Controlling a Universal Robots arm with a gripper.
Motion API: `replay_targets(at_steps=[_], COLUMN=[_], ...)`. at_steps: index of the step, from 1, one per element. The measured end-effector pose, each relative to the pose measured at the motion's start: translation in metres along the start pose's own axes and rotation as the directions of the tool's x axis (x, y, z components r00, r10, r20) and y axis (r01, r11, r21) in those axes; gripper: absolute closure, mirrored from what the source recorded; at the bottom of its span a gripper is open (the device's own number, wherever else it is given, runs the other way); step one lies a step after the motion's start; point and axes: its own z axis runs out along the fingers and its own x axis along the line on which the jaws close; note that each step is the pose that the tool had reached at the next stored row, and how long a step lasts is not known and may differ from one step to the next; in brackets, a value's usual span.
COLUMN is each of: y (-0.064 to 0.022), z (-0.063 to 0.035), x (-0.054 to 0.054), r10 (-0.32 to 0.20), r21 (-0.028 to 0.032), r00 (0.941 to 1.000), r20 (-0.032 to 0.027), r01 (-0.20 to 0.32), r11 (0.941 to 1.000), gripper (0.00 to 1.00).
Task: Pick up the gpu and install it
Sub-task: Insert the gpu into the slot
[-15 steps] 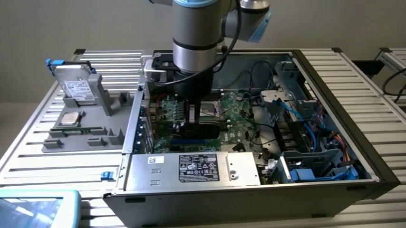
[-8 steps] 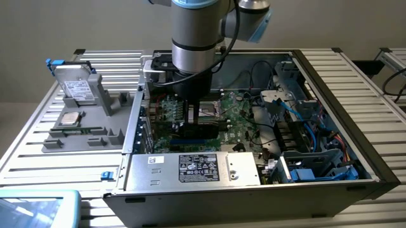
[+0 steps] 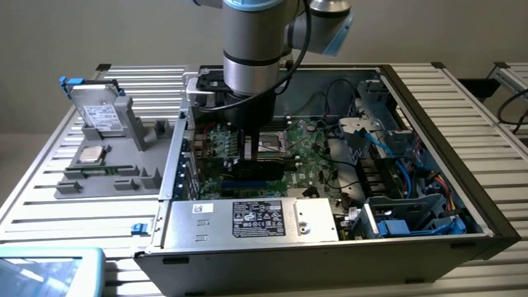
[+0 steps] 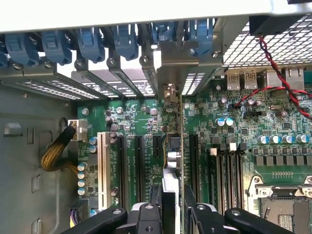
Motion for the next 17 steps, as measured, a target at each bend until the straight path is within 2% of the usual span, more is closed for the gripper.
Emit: replay_targets(at_steps=[7,12,17], y=[0.0005,0.0016,0.0016], z=[0.0019,0.0023,0.0026], x=[-0.0003,-0.0005,0.0009], r10=[0.0,0.0,0.0], r21=[-0.0002,-0.0044,-0.0056], r00=[1.0,1.0,1.0], r20=[-0.0001,-0.0003,0.0026], r01=[0.0,0.0,0.0], r11=[1.0,1.0,1.0], gripper=[0.72,0.72,0.72])
